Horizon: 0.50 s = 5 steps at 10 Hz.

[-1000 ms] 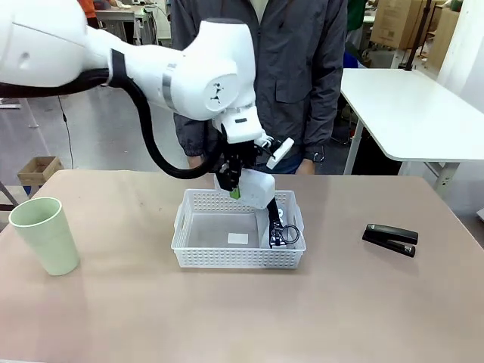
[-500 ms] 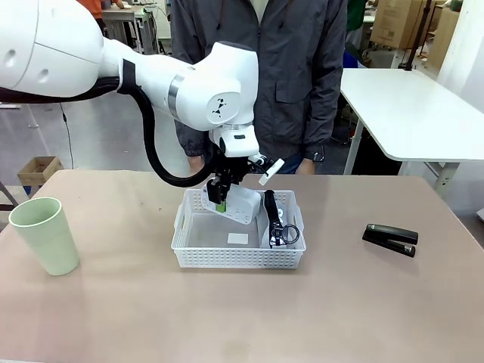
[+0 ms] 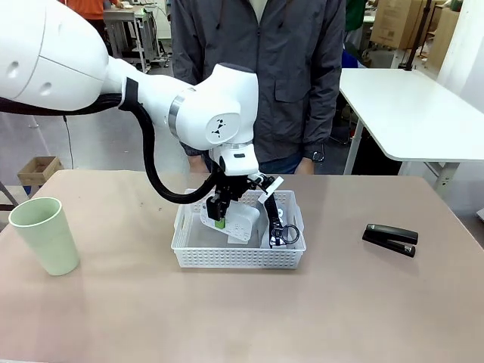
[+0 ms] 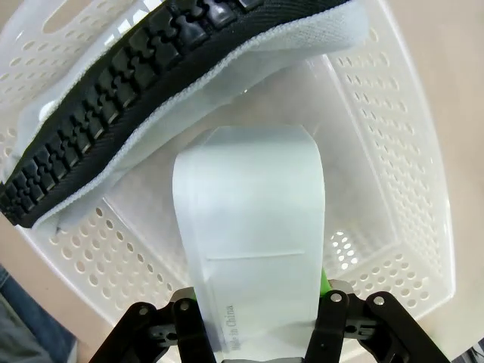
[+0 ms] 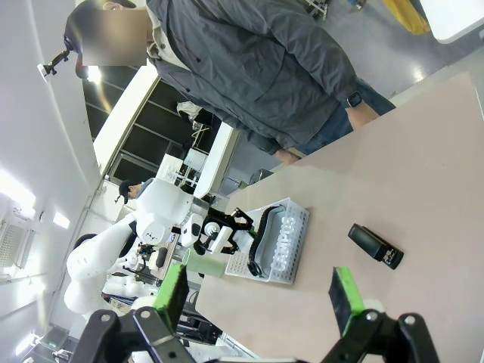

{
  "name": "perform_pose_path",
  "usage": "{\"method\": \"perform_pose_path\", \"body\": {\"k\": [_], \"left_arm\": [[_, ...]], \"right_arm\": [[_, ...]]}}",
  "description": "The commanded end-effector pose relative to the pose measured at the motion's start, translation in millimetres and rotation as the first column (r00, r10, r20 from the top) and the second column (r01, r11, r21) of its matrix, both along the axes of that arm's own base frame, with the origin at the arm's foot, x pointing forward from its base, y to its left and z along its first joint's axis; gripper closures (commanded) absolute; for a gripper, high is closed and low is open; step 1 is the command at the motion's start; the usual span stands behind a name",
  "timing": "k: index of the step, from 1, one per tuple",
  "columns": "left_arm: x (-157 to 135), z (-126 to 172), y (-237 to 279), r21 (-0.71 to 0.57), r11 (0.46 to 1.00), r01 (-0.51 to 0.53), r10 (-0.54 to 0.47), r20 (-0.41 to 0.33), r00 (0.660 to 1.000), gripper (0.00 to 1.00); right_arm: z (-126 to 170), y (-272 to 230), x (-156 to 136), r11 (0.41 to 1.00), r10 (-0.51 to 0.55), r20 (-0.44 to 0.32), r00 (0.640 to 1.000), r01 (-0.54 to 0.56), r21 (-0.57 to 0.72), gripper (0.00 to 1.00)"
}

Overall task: Efficiently arrange items inside the basket to fit them all.
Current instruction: Pick up the Digital clock and place it inside the Organizing basket.

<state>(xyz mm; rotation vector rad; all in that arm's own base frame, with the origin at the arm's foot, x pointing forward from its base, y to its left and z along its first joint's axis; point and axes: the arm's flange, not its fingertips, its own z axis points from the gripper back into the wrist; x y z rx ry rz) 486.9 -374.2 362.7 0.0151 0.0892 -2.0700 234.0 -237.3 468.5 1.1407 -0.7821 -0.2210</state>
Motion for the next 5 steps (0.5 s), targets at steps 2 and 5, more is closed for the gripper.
{"method": "perform_pose_path", "body": {"k": [2,5], "left_arm": [[-8.9,5.0,4.8,0.002,1.0,0.006,-0.006,0.023,1.0,0.49],[-7.9,4.4,3.0,0.005,1.0,0.006,-0.006,0.009,1.0,0.27]], "right_arm": [[0.7,-0.2,2.1,1.0,-0.002,0.042,0.999,0.002,0.003,0.0],[0.7,-0.2,2.1,1.0,-0.002,0.042,0.999,0.002,0.003,0.0]]}}
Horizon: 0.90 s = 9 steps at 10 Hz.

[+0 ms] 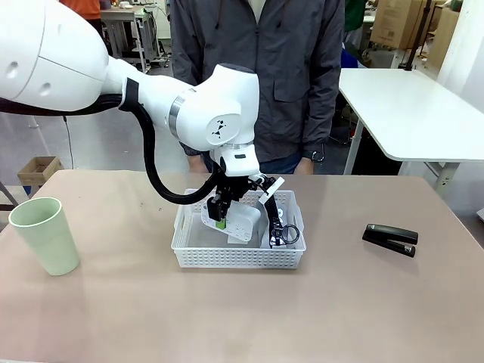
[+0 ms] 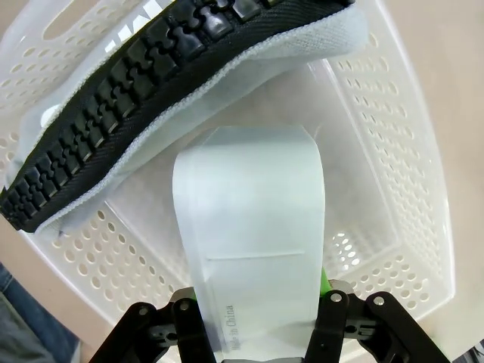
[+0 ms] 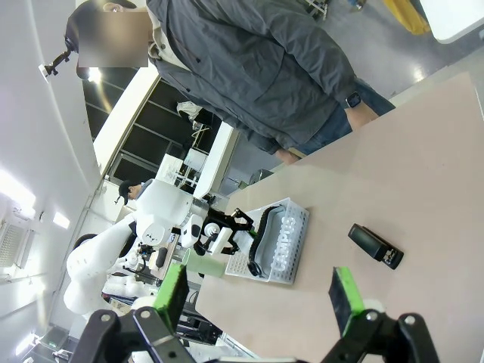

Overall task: Efficiently arrange items inside the basket to fit them all.
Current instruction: Pick up the Digital clock and place it inside the Organizing basket.

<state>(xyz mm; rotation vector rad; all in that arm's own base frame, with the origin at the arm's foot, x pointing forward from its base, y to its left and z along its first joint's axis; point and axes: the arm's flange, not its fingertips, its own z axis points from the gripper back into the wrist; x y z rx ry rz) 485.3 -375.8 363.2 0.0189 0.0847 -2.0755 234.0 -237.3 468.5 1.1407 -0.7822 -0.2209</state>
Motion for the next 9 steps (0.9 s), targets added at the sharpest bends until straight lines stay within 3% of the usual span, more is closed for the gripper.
{"method": "perform_pose_path", "body": {"k": [1,6,8,9], "left_arm": [[-6.1,3.3,3.6,0.012,1.0,0.011,-0.011,0.004,1.0,0.0],[-2.6,8.1,6.5,-0.002,1.0,0.002,-0.002,0.02,1.0,0.0],[4.0,36.1,29.2,-0.048,0.999,-0.012,0.015,0.071,0.997,0.0],[2.5,63.2,56.1,-0.151,0.988,0.017,-0.011,0.042,0.999,0.0]], "right_arm": [[0.7,-0.2,2.1,1.0,-0.002,0.042,0.999,0.002,0.003,0.0],[0.7,-0.2,2.1,1.0,-0.002,0.042,0.999,0.002,0.003,0.0],[0.7,-0.2,2.1,1.0,-0.002,0.042,0.999,0.002,0.003,0.0],[0.7,-0.2,2.1,1.0,-0.002,0.042,0.999,0.002,0.003,0.0]]}}
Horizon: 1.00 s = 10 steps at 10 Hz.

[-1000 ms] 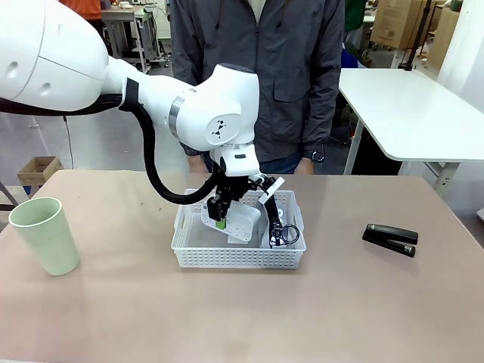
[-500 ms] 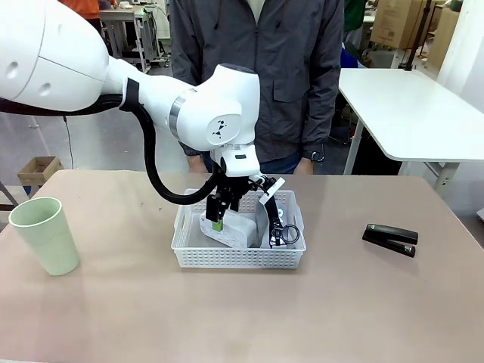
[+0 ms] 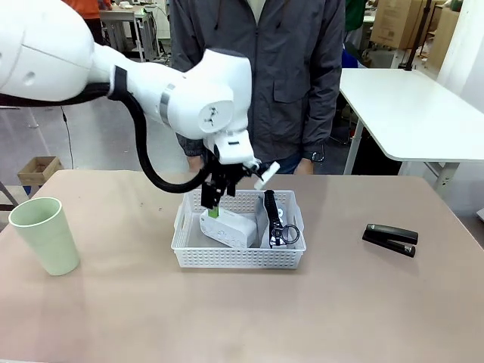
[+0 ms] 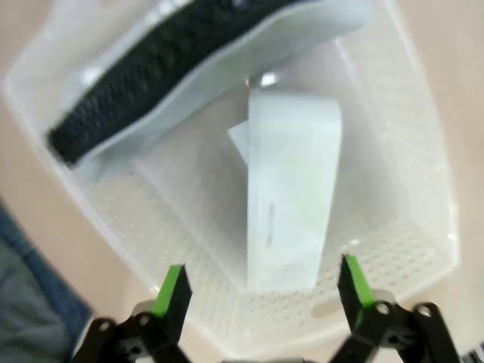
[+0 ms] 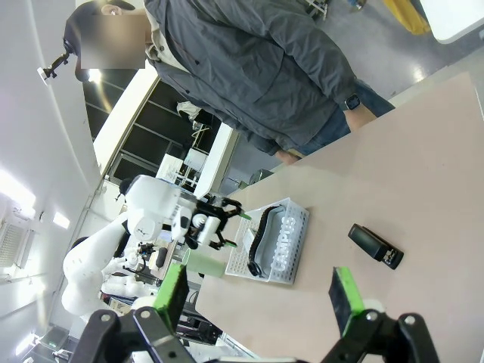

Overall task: Efficiently arrange items inside the basket to fit them all.
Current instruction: Pick up the Digital clock and place it inside the Organizing basket.

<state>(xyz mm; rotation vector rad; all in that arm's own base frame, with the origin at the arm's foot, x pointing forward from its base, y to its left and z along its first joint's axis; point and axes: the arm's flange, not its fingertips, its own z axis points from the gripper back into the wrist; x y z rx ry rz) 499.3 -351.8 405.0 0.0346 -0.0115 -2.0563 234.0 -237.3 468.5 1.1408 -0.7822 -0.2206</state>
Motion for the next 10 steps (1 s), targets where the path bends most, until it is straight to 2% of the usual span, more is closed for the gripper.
{"method": "perform_pose_path", "body": {"k": [1,2,3,4,5,7,8,9,10], "left_arm": [[-17.6,45.9,61.6,-0.164,0.984,0.075,-0.087,-0.071,0.994,0.0],[-24.7,65.1,97.2,-0.2,0.978,0.06,-0.09,-0.148,0.985,0.0],[-31.4,80.1,142.8,-0.299,0.954,-0.005,-0.05,-0.176,0.983,0.0],[-39.7,93.3,192.7,-0.33,0.929,-0.167,0.117,-0.167,0.979,0.0],[-50.3,105.7,250.9,-0.471,0.846,-0.251,0.161,-0.223,0.961,0.0],[-64.1,111.1,350.9,-0.556,0.709,-0.433,0.275,-0.347,0.896,0.0],[-75.2,109.0,393.7,-0.576,0.672,-0.465,0.265,-0.4,0.877,0.0],[-90.6,100.2,439.4,-0.568,0.615,-0.546,0.292,-0.479,0.828,0.0],[-105.1,87.9,474.3,-0.581,0.565,-0.586,0.273,-0.539,0.797,0.0]], "right_arm": [[0.8,-0.3,2.1,1.0,-0.003,0.042,0.999,0.003,0.003,0.0],[0.8,-0.3,2.1,1.0,-0.003,0.042,0.999,0.003,0.003,0.0],[0.8,-0.3,2.1,1.0,-0.003,0.042,0.999,0.003,0.003,0.0],[0.8,-0.3,2.1,1.0,-0.003,0.042,0.999,0.003,0.003,0.0],[0.8,-0.3,2.1,1.0,-0.003,0.042,0.999,0.003,0.003,0.0],[0.8,-0.3,2.1,1.0,-0.003,0.042,0.999,0.003,0.003,0.0],[0.8,-0.3,2.1,1.0,-0.003,0.042,0.999,0.003,0.003,0.0],[0.8,-0.3,2.1,1.0,-0.003,0.042,0.999,0.003,0.003,0.0],[0.8,-0.3,2.1,1.0,-0.003,0.042,0.999,0.003,0.003,0.0]]}}
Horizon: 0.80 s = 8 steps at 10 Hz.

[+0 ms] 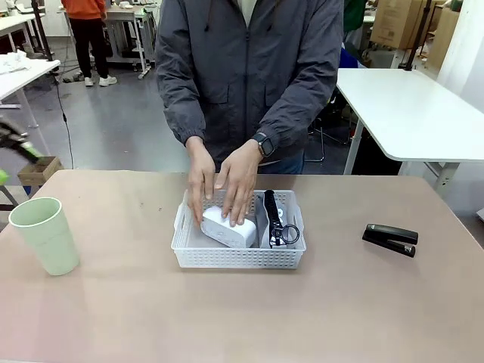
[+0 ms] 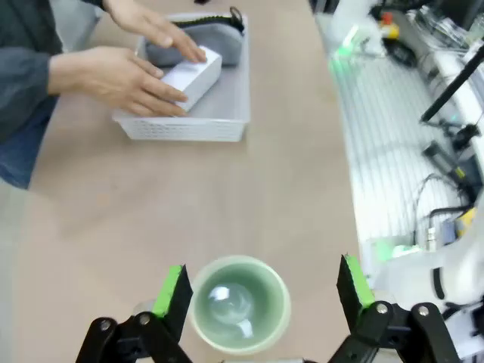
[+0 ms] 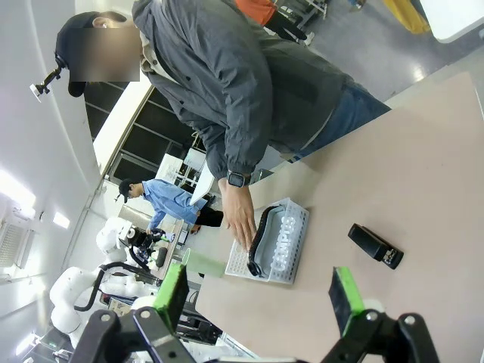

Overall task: Efficiently arrange items inside the basket to fit them all.
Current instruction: Pick up the Digital clock and place it inside the Organizing basket.

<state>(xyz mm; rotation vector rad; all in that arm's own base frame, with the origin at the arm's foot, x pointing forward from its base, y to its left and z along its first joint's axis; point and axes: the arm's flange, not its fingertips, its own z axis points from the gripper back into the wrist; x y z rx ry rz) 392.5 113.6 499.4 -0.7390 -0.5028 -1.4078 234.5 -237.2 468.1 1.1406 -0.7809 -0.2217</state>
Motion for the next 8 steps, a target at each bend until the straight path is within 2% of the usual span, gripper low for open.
{"method": "perform_pose_path", "body": {"k": [1,2,3,4,5,7,8], "left_arm": [[-6.4,-18.5,41.1,-0.2,0.95,-0.239,0.193,-0.226,0.955,0.0],[-10.9,-27.3,63.1,-0.311,0.852,-0.421,0.277,-0.414,0.867,0.0],[-19.7,-33.3,67.6,-0.432,0.71,-0.555,0.344,-0.475,0.81,0.0],[-24.5,-36.5,54.1,-0.436,0.603,-0.667,0.394,-0.564,0.725,0.0],[-23.1,-39.7,33.4,-0.397,0.606,-0.689,0.366,-0.631,0.685,0.0],[-21.5,-29.0,-18.8,-0.36,0.561,-0.746,0.423,-0.649,0.632,0.0],[-20.5,-51.5,52.7,-0.349,0.708,-0.614,0.317,-0.62,0.718,0.0]], "right_arm": [[1.1,-0.3,1.6,1.0,-0.003,0.043,0.999,0.002,0.003,0.0],[1.1,-0.3,1.6,1.0,-0.003,0.043,0.999,0.002,0.003,0.0],[1.1,-0.3,1.6,1.0,-0.003,0.043,0.999,0.002,0.003,0.0],[1.1,-0.3,1.6,1.0,-0.003,0.043,0.999,0.002,0.003,0.0],[1.1,-0.3,1.6,1.0,-0.003,0.043,0.999,0.002,0.003,0.0],[1.1,-0.3,1.6,1.0,-0.003,0.043,0.999,0.002,0.003,0.0],[1.1,-0.3,1.6,1.0,-0.003,0.043,0.999,0.002,0.003,0.0]]}}
